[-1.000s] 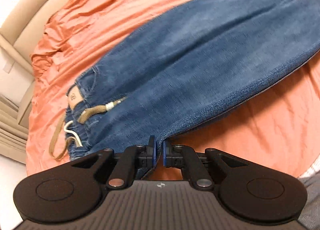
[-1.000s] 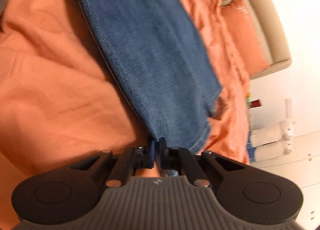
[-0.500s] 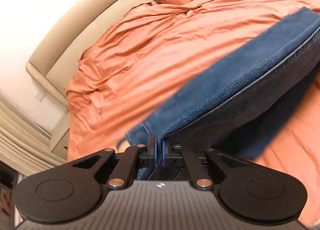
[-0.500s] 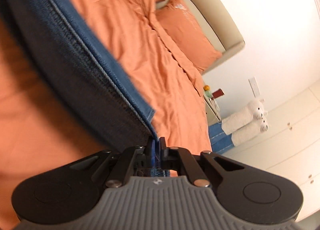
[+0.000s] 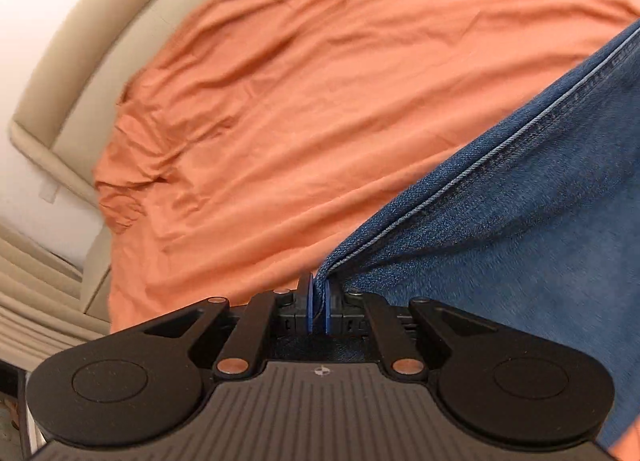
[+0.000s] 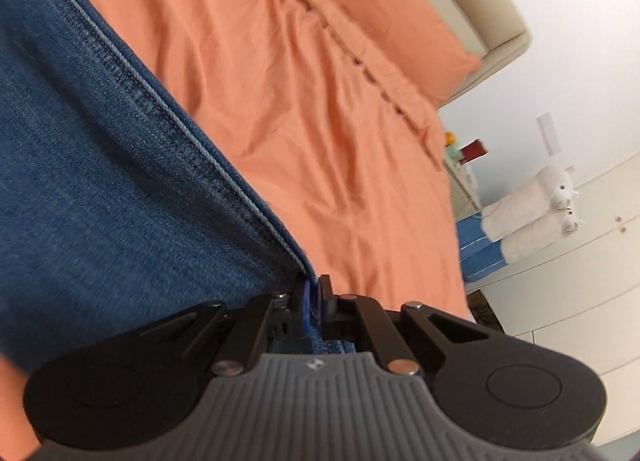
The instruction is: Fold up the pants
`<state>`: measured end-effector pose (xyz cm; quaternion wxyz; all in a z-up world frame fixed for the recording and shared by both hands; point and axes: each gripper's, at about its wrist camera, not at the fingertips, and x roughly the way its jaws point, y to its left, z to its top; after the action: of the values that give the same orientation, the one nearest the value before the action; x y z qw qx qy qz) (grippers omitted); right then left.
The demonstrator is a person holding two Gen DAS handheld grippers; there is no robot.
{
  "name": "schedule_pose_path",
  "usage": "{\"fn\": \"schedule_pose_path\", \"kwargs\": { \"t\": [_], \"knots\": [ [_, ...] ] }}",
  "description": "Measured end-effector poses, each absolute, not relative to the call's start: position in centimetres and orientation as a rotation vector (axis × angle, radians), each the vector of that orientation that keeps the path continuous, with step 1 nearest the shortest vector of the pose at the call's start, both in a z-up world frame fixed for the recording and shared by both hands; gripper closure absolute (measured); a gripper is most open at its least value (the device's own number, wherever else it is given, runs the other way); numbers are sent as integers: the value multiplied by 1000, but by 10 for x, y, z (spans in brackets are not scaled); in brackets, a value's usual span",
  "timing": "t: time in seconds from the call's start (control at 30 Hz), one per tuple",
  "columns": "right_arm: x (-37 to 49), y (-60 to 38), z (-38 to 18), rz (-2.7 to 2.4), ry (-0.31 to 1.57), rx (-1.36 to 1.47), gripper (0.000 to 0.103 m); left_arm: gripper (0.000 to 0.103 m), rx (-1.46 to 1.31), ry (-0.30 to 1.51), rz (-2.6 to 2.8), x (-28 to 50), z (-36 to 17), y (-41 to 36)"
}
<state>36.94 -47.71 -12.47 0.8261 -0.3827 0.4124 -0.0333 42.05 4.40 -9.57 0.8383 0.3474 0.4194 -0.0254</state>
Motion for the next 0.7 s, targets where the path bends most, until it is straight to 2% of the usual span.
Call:
{"fn": "schedule_pose_path", "kwargs": {
  "t": [0.23,0.37,0.5,0.7],
  "knots": [
    [425,-474,-193,-26,981,-836,103,96,720,1007,-86,469,-162,47],
    [435,-474,-214,-1,1005,-842,103,97,703,1016,-95,473,-180,49],
    [427,-475,-214,-9,996,-837,103,98,688,974,-83,459,-175,51],
    [408,-479,-183,-29,924,-838,103,98,651,864,-25,432,-130,45]
  ]
}}
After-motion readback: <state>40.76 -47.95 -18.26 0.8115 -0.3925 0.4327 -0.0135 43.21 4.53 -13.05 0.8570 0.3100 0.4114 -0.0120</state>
